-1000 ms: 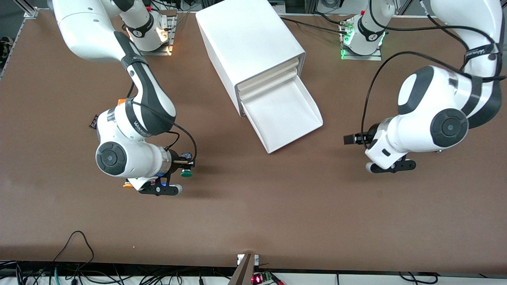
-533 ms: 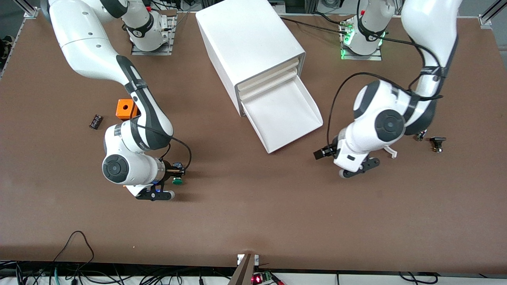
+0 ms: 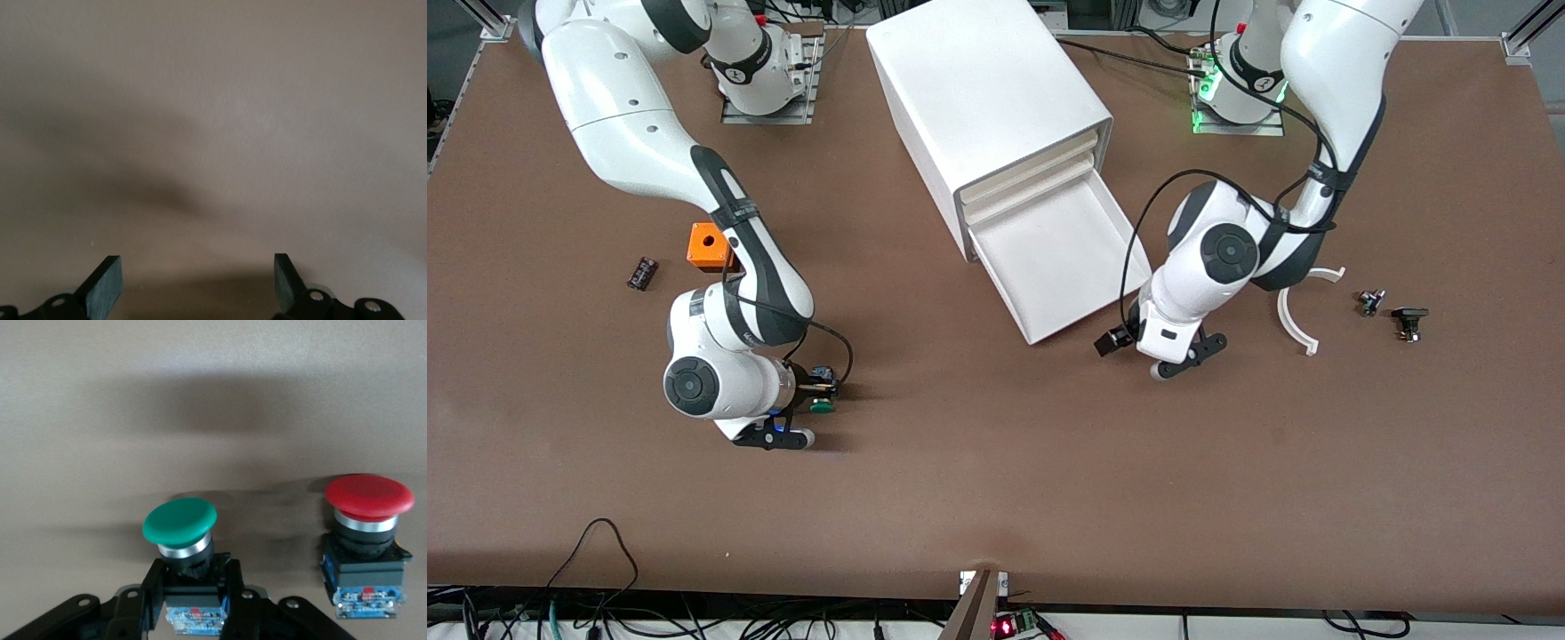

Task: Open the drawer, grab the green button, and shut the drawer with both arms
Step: 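Place the green button beside the red button while the left gripper pushes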

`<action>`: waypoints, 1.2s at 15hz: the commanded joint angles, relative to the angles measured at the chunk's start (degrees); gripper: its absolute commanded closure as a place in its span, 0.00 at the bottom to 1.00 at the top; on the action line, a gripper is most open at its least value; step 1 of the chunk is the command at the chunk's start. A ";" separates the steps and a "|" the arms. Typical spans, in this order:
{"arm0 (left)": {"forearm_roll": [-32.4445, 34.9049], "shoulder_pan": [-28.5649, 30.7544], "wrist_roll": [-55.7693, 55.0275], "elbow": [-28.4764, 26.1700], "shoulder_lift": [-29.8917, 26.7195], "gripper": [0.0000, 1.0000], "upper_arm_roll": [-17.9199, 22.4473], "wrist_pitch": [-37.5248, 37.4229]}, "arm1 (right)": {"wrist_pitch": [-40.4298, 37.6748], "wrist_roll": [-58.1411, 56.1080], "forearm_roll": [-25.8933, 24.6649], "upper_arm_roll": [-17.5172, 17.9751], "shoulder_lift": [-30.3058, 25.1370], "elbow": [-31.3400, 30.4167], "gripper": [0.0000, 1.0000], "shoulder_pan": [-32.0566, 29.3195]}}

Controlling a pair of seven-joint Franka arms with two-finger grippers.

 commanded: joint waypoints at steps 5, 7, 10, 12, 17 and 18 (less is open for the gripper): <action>2.97 -3.22 -5.61 -1.42 1.25 0.00 0.34 0.92 | 0.67 -0.80 -0.47 0.45 -3.63 0.36 0.00 -2.99; 2.97 -4.27 -5.70 -1.42 1.78 0.00 0.34 0.57 | -1.34 -0.90 -0.74 0.45 -6.45 -0.08 0.00 -3.78; 2.97 -4.89 -5.79 -1.95 2.23 0.00 0.34 0.48 | -5.55 -1.42 -0.83 -0.86 -12.24 -0.44 0.00 -4.22; 2.97 -5.25 -5.79 -2.21 1.96 0.00 0.25 -0.39 | -8.80 -2.38 -0.74 -2.18 -16.28 -0.52 0.00 -4.57; 2.97 -6.56 -5.96 -1.95 0.91 0.00 -0.01 -5.84 | -14.80 -3.53 -0.74 -3.94 -26.04 -3.41 0.00 -5.01; 2.97 -7.09 -6.05 -1.95 0.82 0.00 -0.45 -6.54 | -14.62 -3.70 -0.74 -4.38 -28.06 -5.16 0.00 -5.01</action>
